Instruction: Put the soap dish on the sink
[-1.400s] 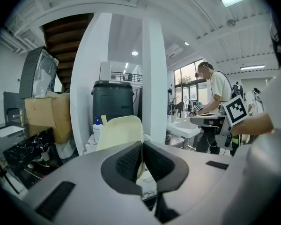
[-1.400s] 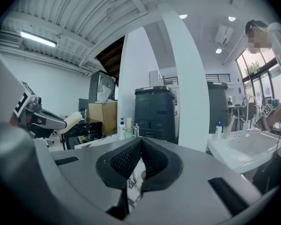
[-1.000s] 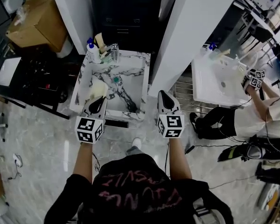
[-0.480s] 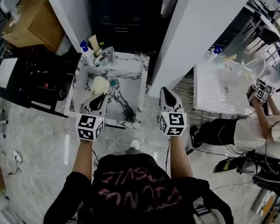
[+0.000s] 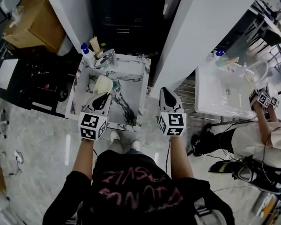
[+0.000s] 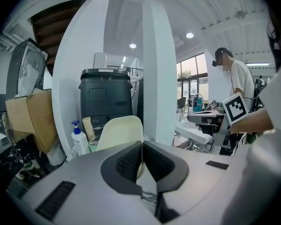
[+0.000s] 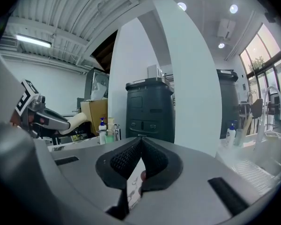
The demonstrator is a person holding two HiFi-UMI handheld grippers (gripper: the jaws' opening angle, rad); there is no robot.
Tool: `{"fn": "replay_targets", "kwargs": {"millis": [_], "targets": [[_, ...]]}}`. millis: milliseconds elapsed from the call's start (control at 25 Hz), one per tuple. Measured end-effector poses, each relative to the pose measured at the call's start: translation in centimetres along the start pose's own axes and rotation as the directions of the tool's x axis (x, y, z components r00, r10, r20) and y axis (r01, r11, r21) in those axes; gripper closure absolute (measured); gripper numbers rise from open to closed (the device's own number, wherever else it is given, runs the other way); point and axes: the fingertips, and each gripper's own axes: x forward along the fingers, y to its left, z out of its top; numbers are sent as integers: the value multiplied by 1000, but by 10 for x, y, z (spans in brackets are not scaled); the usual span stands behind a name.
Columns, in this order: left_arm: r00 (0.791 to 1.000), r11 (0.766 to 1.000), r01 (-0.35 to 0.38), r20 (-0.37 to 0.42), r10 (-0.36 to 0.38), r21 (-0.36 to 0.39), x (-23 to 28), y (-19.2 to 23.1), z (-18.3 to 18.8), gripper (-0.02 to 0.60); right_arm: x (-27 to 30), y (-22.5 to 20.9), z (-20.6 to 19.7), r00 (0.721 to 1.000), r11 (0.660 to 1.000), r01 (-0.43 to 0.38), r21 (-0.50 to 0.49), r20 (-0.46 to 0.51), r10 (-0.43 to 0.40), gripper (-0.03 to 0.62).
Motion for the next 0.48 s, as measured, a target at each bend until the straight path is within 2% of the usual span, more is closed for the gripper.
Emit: {"fn": "replay_targets", "kwargs": {"millis": [480], "targets": [[996, 995, 89, -12, -88, 41, 34, 17, 13, 557, 23, -5, 9, 998, 998, 65, 15, -10, -65, 585]]}}
